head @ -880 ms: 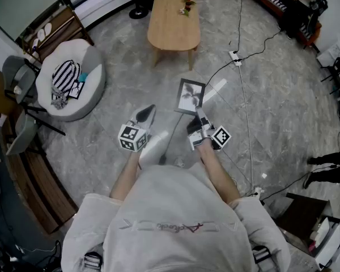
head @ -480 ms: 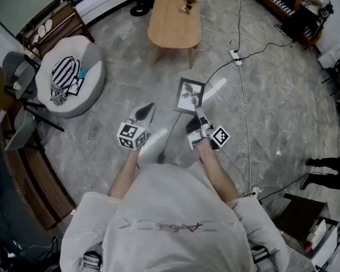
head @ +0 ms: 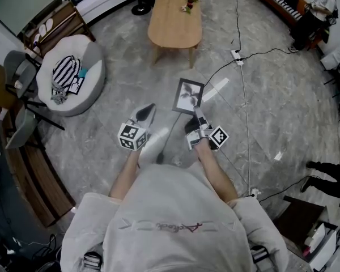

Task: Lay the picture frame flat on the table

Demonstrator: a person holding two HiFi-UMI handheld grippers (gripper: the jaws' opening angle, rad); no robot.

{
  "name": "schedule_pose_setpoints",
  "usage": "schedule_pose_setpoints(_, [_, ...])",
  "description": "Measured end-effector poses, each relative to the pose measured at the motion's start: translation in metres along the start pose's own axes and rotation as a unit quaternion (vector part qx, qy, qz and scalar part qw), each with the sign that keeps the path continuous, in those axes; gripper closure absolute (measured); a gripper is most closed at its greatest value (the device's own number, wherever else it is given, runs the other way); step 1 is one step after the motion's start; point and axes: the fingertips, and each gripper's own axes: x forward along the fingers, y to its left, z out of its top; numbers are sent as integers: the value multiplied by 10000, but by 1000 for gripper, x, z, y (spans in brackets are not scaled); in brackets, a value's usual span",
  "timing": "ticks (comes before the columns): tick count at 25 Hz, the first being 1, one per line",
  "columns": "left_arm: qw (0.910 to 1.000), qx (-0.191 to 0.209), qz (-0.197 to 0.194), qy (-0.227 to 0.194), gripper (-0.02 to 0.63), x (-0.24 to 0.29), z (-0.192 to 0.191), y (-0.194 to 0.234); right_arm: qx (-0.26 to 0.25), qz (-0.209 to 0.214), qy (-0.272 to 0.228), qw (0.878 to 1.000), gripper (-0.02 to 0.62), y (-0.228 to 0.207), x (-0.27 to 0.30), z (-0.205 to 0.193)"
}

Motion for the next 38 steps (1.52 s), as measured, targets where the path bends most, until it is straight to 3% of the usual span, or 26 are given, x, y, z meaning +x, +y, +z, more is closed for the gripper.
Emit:
schedule_pose_setpoints(21, [9997,36,211,-77,606,40,2,-16,-39,-14,353,9994,522,-10,2,38])
schedule_pose_setpoints(31, [9997,59,222,-100,606,58,0,-3,-29,19,377,9993,522,-20,22,49])
schedule_pose_setpoints(38, [9996,21,242,-127,607,87,9,31,-92,-52,401,9991,522,-30,61,59])
